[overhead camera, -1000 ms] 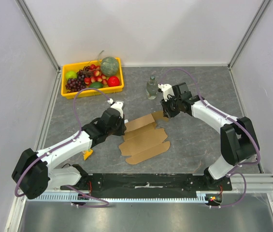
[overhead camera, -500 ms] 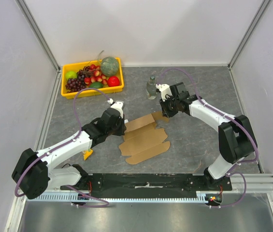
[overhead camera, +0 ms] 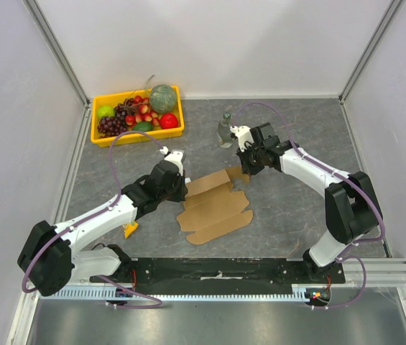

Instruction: Fold the paper box

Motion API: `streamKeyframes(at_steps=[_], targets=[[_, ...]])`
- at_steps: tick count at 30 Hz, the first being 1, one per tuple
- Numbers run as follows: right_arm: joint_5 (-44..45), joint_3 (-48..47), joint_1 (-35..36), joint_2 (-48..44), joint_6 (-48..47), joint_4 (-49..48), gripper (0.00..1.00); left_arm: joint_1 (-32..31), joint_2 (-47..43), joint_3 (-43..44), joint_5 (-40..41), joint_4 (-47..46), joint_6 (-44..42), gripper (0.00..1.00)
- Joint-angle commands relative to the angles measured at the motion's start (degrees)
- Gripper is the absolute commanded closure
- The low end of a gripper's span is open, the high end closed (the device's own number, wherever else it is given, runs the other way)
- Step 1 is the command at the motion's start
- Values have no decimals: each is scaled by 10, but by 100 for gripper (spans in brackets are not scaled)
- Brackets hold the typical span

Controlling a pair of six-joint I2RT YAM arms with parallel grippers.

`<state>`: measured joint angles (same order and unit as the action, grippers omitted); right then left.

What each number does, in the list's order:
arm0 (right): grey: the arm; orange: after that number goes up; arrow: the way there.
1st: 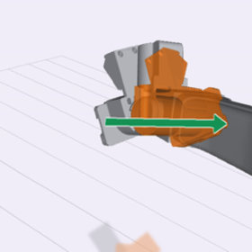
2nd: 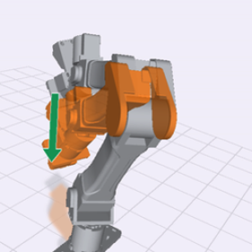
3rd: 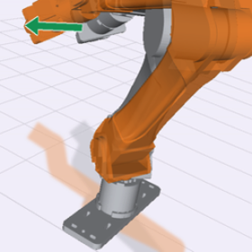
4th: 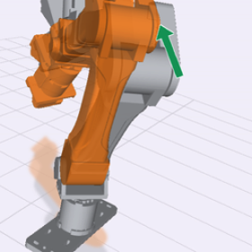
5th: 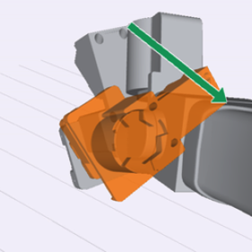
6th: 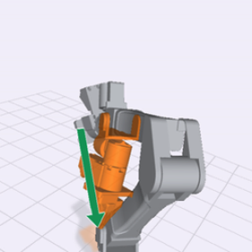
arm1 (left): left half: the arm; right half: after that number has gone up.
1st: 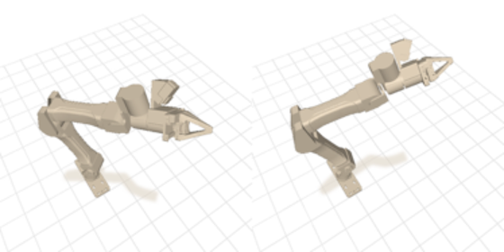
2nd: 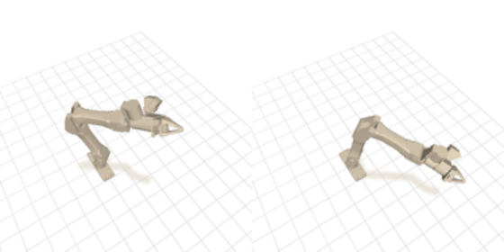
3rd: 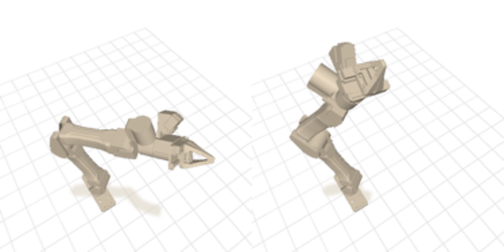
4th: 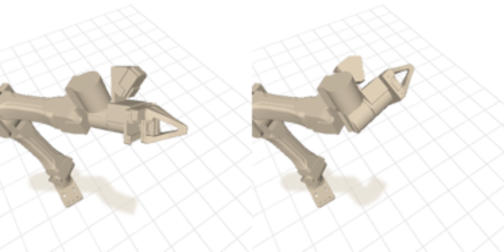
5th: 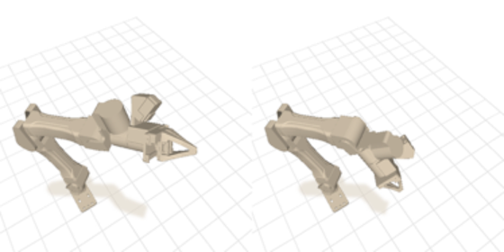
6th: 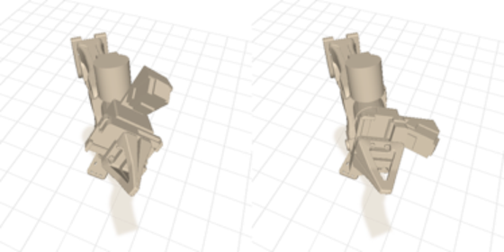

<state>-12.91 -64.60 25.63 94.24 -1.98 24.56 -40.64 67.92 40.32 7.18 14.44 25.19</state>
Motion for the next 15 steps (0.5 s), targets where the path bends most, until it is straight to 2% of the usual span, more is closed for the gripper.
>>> streamKeyframes(at_steps=[1, 15], targets=[[10, -39, 9, -20, 10, 28, 99, 0, 12, -6, 6, 17, 17, 91], [17, -80, 30, -19, 19, 95, 99, 0, 13, -1, 5, 16, 16, 91]])
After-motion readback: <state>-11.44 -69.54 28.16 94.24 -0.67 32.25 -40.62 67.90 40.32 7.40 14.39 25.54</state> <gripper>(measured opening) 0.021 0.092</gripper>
